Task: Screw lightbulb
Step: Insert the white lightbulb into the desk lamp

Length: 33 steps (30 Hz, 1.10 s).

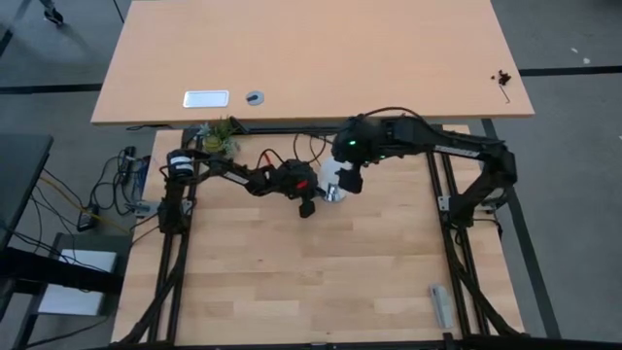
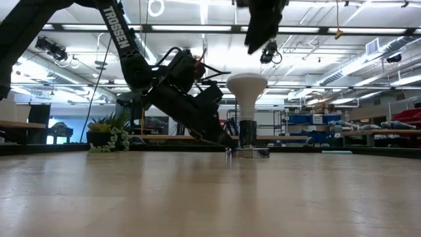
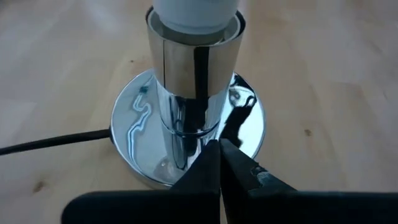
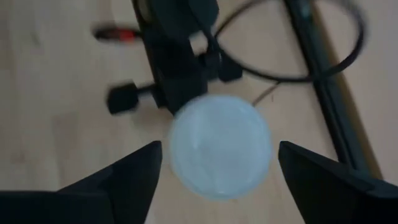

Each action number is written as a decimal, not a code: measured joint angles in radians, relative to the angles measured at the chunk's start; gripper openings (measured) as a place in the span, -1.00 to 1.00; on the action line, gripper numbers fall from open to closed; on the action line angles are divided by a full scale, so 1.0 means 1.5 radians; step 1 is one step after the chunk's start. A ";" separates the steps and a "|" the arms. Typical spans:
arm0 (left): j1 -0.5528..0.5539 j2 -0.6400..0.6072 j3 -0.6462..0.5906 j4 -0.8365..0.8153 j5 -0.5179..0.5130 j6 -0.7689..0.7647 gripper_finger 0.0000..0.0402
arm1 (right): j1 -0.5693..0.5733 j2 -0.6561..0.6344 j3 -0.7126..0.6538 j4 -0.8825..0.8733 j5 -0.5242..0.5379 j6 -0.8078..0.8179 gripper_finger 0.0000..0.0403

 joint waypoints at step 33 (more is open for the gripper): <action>-0.002 0.001 -0.002 0.002 0.003 -0.006 -1.00 | -0.043 0.093 0.027 -0.063 -0.060 -0.067 0.95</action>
